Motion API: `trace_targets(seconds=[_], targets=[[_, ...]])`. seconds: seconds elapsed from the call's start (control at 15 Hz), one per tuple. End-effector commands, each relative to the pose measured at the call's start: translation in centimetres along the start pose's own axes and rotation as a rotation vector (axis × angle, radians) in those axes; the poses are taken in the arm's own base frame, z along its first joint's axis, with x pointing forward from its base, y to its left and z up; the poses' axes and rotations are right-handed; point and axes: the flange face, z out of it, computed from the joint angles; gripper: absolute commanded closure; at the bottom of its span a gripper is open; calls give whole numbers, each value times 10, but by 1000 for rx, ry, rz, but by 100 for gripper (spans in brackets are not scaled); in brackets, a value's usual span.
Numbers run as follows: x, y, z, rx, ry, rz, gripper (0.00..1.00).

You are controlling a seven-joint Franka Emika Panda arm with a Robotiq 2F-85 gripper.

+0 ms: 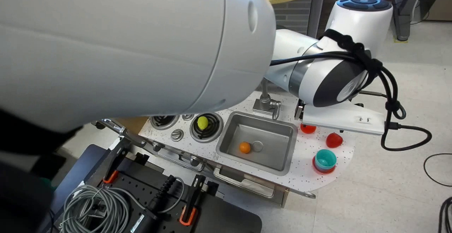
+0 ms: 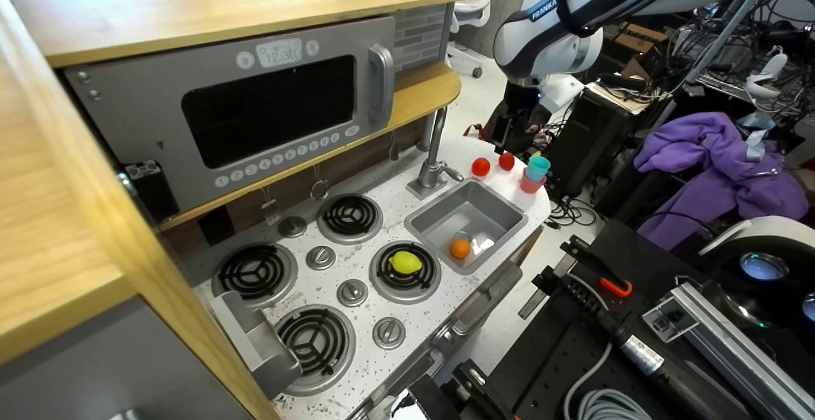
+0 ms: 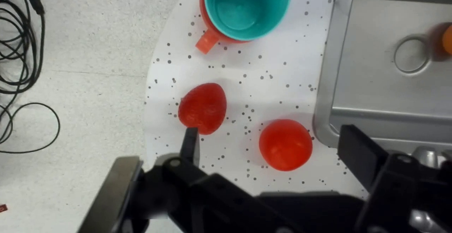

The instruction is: Move the red object in the sink

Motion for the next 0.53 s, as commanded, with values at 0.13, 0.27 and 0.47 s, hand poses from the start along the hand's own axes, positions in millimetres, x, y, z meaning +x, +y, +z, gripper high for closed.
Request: trace_targets(seconds=[0.13, 0.27, 0.47], targets=[[20, -13, 8, -6, -8, -52, 0], [24, -20, 15, -21, -14, -66, 0], [33, -32, 28, -58, -13, -99, 0]])
